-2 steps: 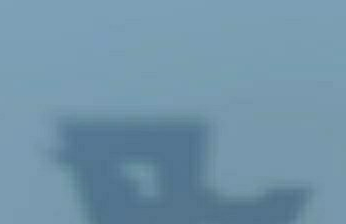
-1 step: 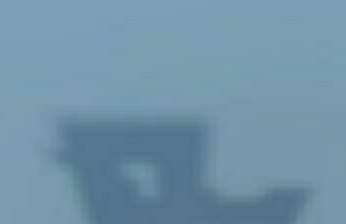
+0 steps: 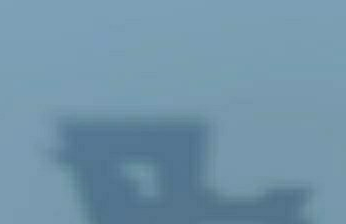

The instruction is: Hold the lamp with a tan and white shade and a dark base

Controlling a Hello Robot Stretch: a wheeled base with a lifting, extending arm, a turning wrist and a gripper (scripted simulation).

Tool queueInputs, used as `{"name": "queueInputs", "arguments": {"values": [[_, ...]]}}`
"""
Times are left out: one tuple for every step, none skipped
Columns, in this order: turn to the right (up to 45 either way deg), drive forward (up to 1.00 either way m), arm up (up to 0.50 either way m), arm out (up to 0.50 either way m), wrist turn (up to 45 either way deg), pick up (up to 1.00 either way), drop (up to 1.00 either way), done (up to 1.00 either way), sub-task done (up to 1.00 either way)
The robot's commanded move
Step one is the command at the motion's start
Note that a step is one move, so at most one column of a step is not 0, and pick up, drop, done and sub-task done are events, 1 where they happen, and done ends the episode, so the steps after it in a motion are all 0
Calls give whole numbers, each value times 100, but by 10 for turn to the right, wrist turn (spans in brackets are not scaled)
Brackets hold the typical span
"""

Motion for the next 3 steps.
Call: {"name": "queueInputs", "arguments": {"values": [[0,0,0,0,450,0,0,0,0],[0,0,0,0,300,0,0,0,0],[0,0,0,0,0,100,0,0,0]]}}
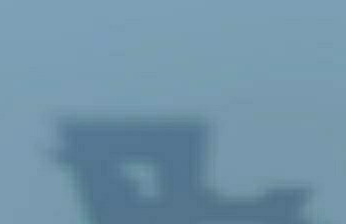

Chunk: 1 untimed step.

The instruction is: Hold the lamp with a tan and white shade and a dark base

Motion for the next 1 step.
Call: {"name": "queueInputs", "arguments": {"values": [[0,0,0,0,0,0,0,100,0]]}}
